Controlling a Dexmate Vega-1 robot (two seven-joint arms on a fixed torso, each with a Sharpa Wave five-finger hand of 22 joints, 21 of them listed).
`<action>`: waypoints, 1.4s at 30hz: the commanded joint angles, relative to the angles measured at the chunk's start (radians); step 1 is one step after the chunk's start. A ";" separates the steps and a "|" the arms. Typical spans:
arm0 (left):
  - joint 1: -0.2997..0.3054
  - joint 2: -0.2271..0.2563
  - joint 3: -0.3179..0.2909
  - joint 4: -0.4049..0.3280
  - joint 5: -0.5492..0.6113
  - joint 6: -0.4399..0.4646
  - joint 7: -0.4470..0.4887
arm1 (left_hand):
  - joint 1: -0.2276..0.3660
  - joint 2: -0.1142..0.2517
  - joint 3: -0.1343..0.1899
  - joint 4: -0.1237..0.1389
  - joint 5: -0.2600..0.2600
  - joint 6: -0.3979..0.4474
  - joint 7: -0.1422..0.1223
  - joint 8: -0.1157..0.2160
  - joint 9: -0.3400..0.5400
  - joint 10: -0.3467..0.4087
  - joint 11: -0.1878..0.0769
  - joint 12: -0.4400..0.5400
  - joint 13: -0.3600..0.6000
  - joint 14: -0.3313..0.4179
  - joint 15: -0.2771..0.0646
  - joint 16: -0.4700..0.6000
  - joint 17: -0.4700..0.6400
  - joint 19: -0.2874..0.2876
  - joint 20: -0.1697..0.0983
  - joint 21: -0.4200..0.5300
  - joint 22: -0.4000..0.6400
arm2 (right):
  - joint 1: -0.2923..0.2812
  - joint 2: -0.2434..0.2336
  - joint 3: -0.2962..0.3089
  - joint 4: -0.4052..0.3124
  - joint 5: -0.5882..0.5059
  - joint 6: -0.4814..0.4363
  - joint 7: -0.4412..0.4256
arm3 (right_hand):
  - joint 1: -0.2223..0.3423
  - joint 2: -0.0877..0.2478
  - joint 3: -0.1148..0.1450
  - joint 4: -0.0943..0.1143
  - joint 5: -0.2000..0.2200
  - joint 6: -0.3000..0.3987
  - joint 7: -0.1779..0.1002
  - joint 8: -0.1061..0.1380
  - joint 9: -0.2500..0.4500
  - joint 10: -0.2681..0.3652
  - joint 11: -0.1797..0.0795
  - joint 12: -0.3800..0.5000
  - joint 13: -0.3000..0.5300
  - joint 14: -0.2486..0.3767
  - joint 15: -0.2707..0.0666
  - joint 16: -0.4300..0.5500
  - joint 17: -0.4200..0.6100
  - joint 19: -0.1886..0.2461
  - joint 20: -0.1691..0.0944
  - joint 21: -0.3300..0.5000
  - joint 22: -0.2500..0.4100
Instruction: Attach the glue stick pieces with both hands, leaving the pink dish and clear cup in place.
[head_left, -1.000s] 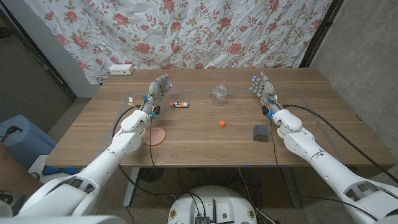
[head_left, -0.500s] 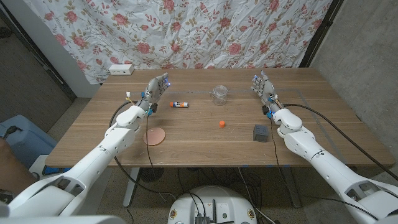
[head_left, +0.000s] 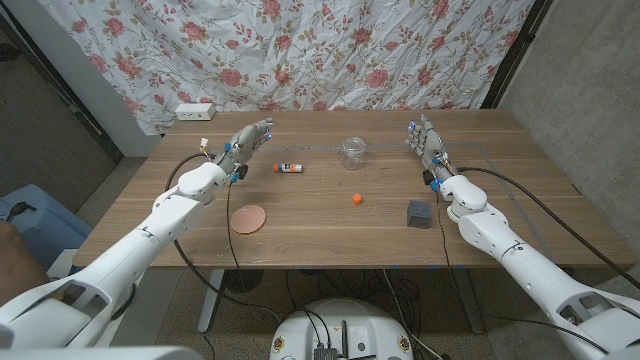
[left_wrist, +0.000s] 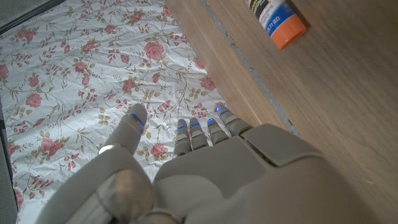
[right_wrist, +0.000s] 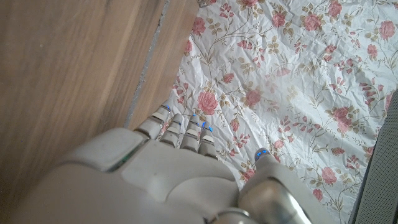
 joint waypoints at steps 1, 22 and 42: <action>-0.001 0.081 0.024 -0.082 0.138 0.048 0.054 | 0.032 -0.012 0.003 -0.010 0.000 0.026 -0.010 0.011 0.005 0.028 -0.014 0.011 0.005 0.020 -0.069 0.002 0.002 0.021 -0.036 -0.001 0.002 | -0.007 0.005 0.003 0.000 0.003 0.010 -0.002 | 0.005 0.002 0.005 -0.005 0.007 0.003 -0.001 0.006 0.003 0.007 0.001 0.008 -0.001 0.006 -0.005 -0.002 -0.003 0.004 -0.003 0.007 0.004; -0.050 0.147 0.112 -0.213 0.406 0.249 0.120 | 0.117 -0.068 0.001 -0.011 0.004 0.103 -0.051 0.027 0.005 0.098 -0.051 0.013 0.005 0.059 -0.077 0.000 0.002 0.031 -0.042 -0.008 0.001 | 0.005 0.008 0.009 0.030 0.009 0.029 0.014 | 0.008 0.004 0.011 -0.013 0.008 0.005 -0.006 0.006 0.003 0.008 0.001 0.008 -0.004 0.007 -0.009 -0.002 -0.017 0.004 -0.006 0.008 0.004; -0.159 0.201 0.251 -0.370 0.711 0.541 0.011 | 0.200 -0.122 -0.006 -0.010 0.007 0.174 -0.085 0.039 0.005 0.155 -0.083 0.010 0.005 0.081 -0.088 -0.002 0.003 0.020 -0.036 -0.012 0.001 | 0.021 0.012 0.015 0.079 0.030 0.047 0.057 | 0.007 0.005 0.015 -0.018 0.008 0.004 -0.006 0.005 0.002 0.008 -0.002 0.008 -0.006 0.007 -0.008 -0.002 -0.028 0.002 -0.011 0.009 0.004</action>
